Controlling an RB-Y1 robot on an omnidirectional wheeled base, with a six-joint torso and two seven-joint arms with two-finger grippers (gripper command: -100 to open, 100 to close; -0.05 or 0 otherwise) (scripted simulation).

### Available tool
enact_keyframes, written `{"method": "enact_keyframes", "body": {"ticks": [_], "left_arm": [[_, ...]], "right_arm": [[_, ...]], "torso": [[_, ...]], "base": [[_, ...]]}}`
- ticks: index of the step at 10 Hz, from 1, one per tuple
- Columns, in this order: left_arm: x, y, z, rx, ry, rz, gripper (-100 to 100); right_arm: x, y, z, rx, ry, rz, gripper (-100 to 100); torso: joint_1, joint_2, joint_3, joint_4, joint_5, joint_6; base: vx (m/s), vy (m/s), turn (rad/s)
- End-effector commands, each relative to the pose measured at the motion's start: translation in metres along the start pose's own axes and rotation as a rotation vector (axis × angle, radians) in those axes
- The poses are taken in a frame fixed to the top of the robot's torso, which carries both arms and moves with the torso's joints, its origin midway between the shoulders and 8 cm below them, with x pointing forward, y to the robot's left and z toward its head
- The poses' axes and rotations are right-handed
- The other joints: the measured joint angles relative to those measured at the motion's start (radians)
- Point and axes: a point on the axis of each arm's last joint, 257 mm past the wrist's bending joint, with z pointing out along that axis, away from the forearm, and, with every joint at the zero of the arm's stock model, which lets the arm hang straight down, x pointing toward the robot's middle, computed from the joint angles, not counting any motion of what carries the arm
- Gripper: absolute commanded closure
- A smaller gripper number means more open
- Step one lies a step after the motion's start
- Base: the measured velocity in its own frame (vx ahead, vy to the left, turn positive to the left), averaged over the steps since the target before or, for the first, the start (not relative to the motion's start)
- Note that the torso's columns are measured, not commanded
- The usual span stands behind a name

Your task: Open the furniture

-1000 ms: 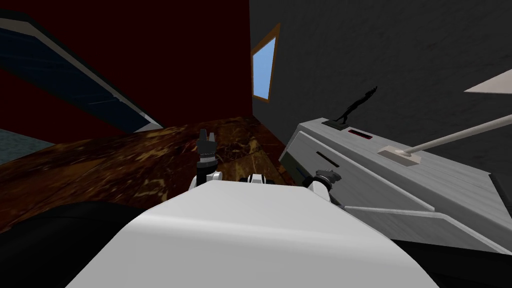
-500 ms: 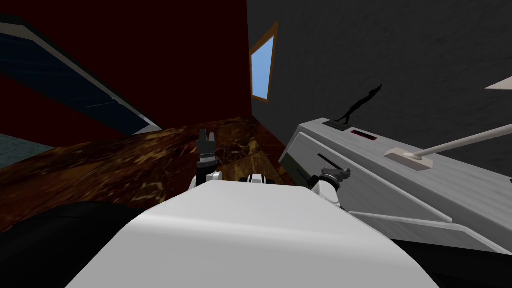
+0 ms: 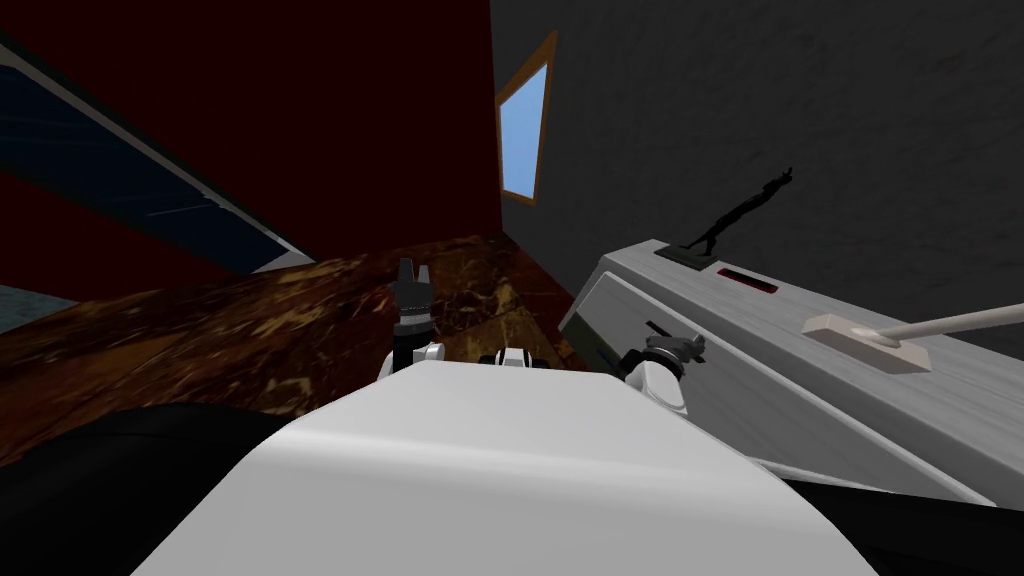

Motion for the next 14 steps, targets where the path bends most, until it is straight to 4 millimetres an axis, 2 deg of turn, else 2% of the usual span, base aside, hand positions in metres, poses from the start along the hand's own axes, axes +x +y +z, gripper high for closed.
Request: {"method": "enact_keyframes", "body": {"ticks": [1, 5, 7, 8, 10, 14], "left_arm": [[0.0, 0.0, 0.0, 0.0, 0.0, 0.0, 0], [0.0, 0.0, 0.0, 0.0, 0.0, 0.0, 0], [0.0, 0.0, 0.0, 0.0, 0.0, 0.0, 0], [0.0, 0.0, 0.0, 0.0, 0.0, 0.0, 0], [0.0, 0.0, 0.0, 0.0, 0.0, 0.0, 0], [0.0, 0.0, 0.0, 0.001, 0.0, -0.001, 0]], "right_arm": [[-0.001, 0.003, 0.0, -0.011, 0.005, 0.006, -100], [0.007, 0.03, -0.018, -0.055, 0.049, 0.057, -100], [0.006, 0.027, -0.015, -0.049, 0.043, 0.05, -100], [0.006, 0.027, -0.015, -0.049, 0.043, 0.05, 100], [0.005, 0.026, -0.005, -0.02, 0.081, 0.052, 100], [0.003, 0.024, 0.013, 0.032, 0.157, 0.058, 100]], "torso": [[0.0, 0.001, 0.001, 0.0, 0.0, 0.0], [0.002, 0.003, 0.002, 0.001, 0.0, 0.0], [0.0, 0.002, 0.001, 0.001, 0.0, 0.0], [0.0, 0.001, 0.001, 0.0, 0.0, 0.0], [0.002, 0.002, 0.001, 0.001, 0.0, -0.001], [0.002, 0.003, 0.002, 0.001, 0.001, 0.0]], "base": [[0.118, -0.015, -0.018], [0.065, 0.008, -0.007], [0.005, 0.001, 0.0], [0.0, 0.0, 0.0], [-0.108, 0.018, 0.211], [-0.247, 0.06, 0.237]]}}
